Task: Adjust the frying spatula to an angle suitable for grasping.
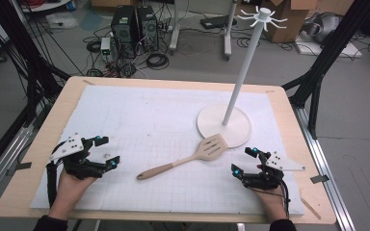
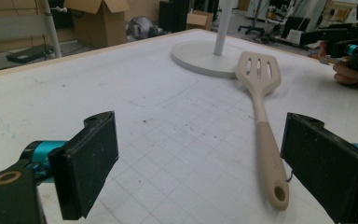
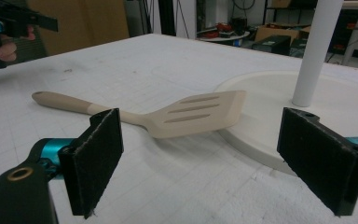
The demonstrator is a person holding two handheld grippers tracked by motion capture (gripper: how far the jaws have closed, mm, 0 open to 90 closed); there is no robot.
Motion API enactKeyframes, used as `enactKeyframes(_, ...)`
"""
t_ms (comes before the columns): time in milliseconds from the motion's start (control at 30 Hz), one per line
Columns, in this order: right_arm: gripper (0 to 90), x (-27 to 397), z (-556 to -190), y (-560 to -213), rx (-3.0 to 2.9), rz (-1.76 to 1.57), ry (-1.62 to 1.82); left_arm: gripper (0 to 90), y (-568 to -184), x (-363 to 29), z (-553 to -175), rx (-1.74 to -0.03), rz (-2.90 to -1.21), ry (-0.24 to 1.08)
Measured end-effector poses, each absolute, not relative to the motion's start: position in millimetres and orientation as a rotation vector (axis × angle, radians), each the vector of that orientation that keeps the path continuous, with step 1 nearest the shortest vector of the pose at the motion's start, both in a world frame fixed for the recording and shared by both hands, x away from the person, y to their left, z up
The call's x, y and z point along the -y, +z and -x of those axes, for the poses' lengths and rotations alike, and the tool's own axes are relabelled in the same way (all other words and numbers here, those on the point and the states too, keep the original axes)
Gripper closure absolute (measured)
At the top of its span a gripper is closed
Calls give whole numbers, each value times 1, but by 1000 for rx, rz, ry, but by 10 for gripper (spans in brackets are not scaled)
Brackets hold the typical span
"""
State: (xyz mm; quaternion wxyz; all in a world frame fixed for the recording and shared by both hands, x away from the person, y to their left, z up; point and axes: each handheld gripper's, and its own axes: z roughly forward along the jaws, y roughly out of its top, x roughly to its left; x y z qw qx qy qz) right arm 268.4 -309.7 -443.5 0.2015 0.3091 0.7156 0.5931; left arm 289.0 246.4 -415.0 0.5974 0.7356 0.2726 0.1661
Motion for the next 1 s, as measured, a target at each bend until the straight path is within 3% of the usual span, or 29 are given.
enactKeyframes(800, 127, 310, -269, -444, -2000, -862, 1658, 124, -404, -139, -317, -563, -1910, 249)
enactKeyframes(1000, 127, 310, -269, -444, -2005, -869, 1659, 195, -409, -121, -321, -536, -1987, 210)
